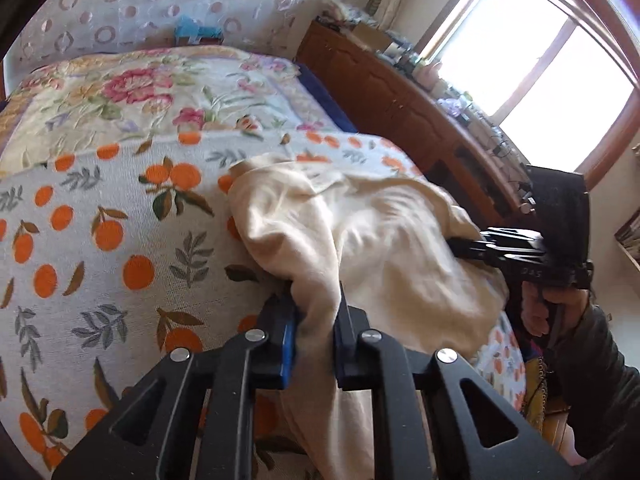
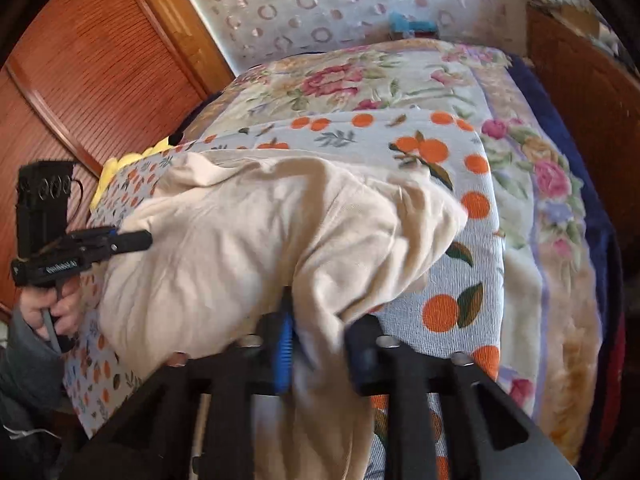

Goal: Fold small clothes
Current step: 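Grasp the folded shirt with both tools and lift it, then carry the folded shirt with both tools beside the yellow plush toy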

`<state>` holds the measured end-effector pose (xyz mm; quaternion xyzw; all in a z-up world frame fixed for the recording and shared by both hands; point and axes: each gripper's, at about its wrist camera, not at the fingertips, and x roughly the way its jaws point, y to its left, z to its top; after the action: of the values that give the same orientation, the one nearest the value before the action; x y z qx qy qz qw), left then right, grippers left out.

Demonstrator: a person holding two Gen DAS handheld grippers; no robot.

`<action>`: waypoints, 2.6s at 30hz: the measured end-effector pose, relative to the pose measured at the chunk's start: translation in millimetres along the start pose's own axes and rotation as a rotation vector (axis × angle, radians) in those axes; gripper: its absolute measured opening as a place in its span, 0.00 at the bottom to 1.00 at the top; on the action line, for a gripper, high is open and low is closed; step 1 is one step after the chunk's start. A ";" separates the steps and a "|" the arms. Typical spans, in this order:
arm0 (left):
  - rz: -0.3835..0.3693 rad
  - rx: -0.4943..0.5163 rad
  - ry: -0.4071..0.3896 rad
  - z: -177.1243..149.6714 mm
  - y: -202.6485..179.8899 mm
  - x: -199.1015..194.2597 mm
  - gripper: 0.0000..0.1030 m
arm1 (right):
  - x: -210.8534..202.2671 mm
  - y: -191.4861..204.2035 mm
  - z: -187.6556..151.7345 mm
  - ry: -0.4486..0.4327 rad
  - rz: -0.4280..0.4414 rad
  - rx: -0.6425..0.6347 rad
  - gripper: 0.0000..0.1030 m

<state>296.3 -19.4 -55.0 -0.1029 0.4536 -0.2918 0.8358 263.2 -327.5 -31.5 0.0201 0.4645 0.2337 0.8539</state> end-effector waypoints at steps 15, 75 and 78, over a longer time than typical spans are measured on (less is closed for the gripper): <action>0.153 -0.082 -0.320 -57.5 77.6 -211.6 0.15 | 0.2 169.6 121.0 -0.168 0.115 -0.376 0.14; 0.372 -0.435 -0.402 -174.6 212.6 -247.4 0.15 | 332.8 301.7 193.6 0.083 0.393 -0.017 0.80; 0.359 -0.429 -0.411 -174.5 207.9 -248.7 0.15 | 342.6 320.1 199.5 0.098 0.409 -0.067 0.35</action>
<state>131.5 309.3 -71.3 -0.2512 0.3375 -0.0112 0.9071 458.9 136.9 -106.4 0.0741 0.4835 0.4184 0.7653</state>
